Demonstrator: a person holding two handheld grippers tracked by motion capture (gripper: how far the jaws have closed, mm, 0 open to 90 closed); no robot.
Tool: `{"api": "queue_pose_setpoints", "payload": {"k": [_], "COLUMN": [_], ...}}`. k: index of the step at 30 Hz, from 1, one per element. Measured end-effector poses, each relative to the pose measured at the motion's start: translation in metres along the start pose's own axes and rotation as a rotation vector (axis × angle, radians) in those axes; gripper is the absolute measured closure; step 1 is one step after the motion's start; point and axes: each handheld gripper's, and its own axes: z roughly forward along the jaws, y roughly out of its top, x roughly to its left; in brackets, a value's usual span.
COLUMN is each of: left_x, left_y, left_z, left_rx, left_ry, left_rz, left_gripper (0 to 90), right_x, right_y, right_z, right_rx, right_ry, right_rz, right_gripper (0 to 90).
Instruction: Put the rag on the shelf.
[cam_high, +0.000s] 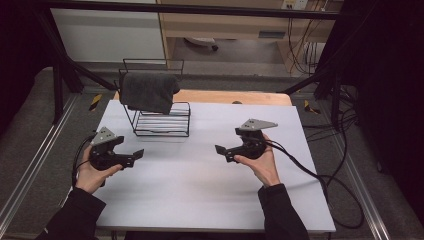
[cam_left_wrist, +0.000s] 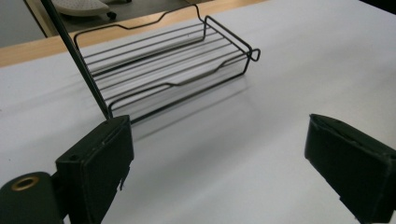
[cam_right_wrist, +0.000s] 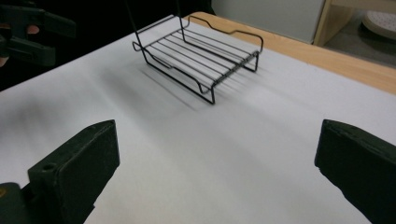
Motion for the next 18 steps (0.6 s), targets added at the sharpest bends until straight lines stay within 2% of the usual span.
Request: {"api": "queue_pose_setpoints", "payload": {"k": [5, 11, 18], "left_x": [-0.005, -0.011, -0.012], "left_y": [-0.013, -0.027, -0.041], "left_z": [-0.001, -0.001, 0.005], "left_rx": [0.021, 0.015, 0.044], "left_ry": [-0.016, -0.042, -0.053], "left_rz": [0.025, 0.021, 0.031], "left_gripper": [8.5, 8.6, 8.5], "right_x": [-0.012, -0.023, -0.035], "right_y": [-0.025, -0.055, -0.089], "right_z": [-0.017, -0.034, -0.047], "right_rx": [0.007, 0.036, 0.074], "right_ry": [0.001, 0.002, -0.006], "right_rz": [0.026, 0.029, 0.07], "right_gripper": [0.7, 0.6, 0.7]}}
